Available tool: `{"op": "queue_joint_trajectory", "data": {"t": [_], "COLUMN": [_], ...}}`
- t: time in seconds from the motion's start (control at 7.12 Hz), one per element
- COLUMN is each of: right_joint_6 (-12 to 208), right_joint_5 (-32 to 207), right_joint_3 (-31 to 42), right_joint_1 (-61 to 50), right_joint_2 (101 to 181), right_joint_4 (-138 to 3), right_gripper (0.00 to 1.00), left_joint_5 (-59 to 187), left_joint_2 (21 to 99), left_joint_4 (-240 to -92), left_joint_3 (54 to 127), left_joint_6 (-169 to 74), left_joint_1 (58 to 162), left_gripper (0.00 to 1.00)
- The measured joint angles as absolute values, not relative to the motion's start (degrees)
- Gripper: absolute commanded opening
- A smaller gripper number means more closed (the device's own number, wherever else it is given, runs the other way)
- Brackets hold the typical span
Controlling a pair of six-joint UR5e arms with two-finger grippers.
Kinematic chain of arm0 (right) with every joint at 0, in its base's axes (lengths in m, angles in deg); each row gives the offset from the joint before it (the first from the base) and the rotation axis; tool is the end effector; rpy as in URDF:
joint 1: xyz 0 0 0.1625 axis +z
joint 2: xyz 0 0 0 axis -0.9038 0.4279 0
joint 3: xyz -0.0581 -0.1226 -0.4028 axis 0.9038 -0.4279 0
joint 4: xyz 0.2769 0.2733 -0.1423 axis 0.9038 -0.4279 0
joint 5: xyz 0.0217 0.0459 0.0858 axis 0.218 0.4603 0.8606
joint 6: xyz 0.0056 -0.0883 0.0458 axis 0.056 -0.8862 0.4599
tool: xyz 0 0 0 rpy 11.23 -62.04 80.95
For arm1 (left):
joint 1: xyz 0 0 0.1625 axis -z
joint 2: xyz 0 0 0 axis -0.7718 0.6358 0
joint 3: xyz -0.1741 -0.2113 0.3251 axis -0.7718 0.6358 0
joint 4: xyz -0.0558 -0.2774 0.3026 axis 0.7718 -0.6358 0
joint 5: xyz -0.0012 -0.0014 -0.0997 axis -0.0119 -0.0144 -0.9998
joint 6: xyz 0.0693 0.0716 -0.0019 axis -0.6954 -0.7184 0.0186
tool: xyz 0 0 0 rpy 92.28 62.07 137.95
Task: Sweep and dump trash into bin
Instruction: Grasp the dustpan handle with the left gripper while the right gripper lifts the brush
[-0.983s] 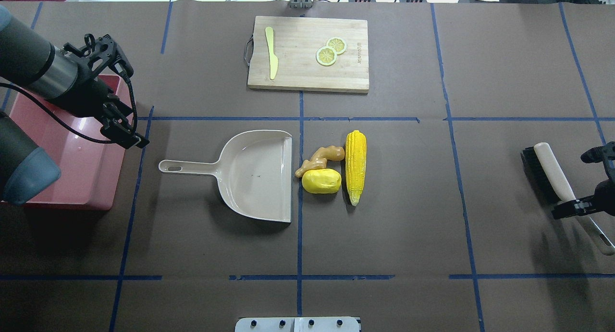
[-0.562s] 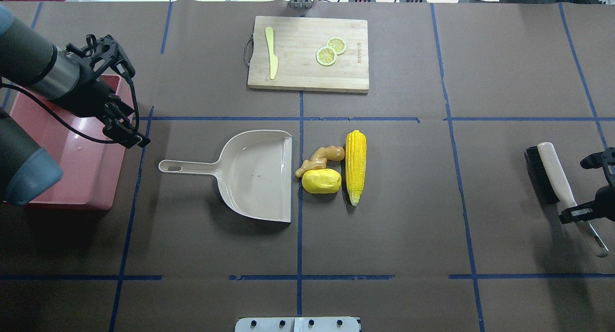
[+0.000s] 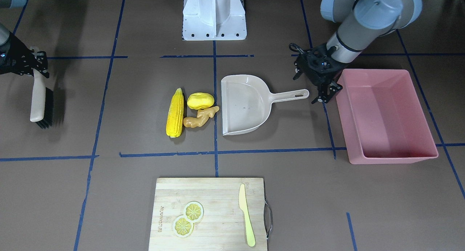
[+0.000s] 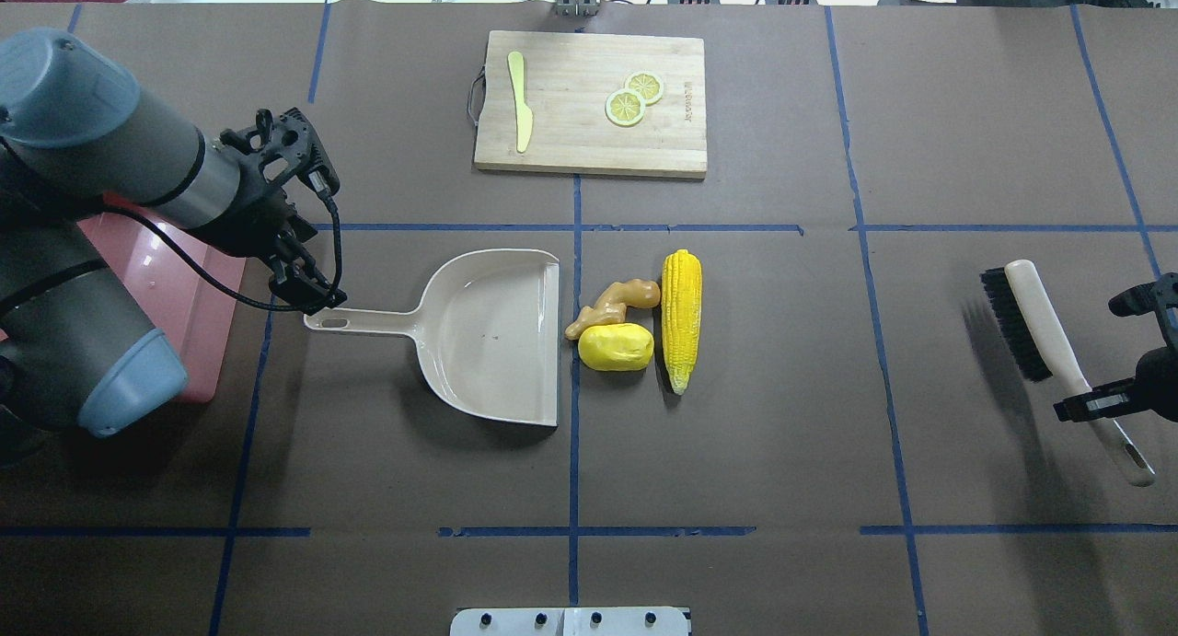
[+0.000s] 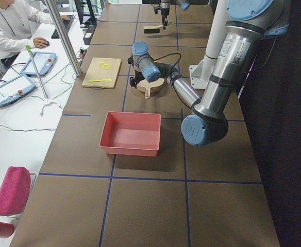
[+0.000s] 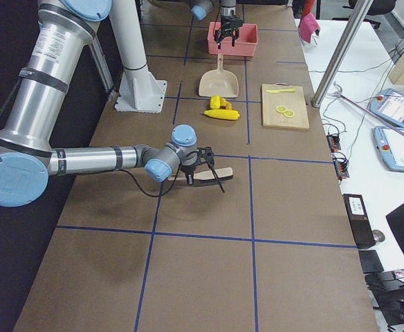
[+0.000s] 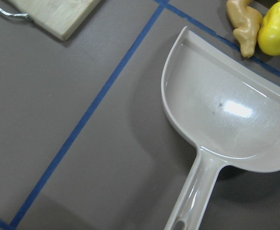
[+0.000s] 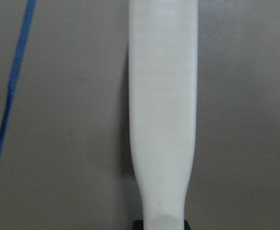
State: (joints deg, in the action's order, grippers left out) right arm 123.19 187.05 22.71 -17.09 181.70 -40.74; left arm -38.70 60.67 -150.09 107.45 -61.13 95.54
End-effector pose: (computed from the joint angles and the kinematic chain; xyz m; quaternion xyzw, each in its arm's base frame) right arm -0.1942 -0.3306 0.5640 0.0659 -0.4136 -0.1017 0.9024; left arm 0.3577 -0.4674 0.2939 0.2632 0.4008 0.4396 0.7595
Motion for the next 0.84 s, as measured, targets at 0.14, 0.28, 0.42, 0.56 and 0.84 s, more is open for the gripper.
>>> {"op": "queue_joint_trajectory", "data": {"t": [0.14,0.28,0.42,0.56,0.84], "right_joint_6": [123.22,123.26,123.3,123.34,123.49], "right_joint_5": [186.93,186.54,185.54,183.87,181.64], "right_joint_3": [23.42,23.73,24.24,25.13,27.19], "right_joint_1": [-18.12,-19.23,-20.3,-21.89,-24.66], "right_joint_2": [179.72,176.82,173.54,170.54,165.35], "right_joint_4": [-41.49,-43.45,-46.33,-49.47,-56.19], "right_gripper": [0.0,0.0,0.0,0.0,0.01], "left_joint_5": [-36.34,-34.72,-33.96,-33.33,-30.24], "left_joint_2": [60.92,61.04,61.04,61.01,61.11], "left_joint_4": [-149.94,-149.87,-149.82,-149.79,-149.78], "left_joint_3": [107.06,106.21,105.36,104.75,103.92], "left_joint_6": [-64.56,-69.75,-73.96,-76.08,-77.09], "left_joint_1": [94.13,93.39,93.0,91.95,88.39], "left_gripper": [1.0,1.0,1.0,1.0,1.0]}}
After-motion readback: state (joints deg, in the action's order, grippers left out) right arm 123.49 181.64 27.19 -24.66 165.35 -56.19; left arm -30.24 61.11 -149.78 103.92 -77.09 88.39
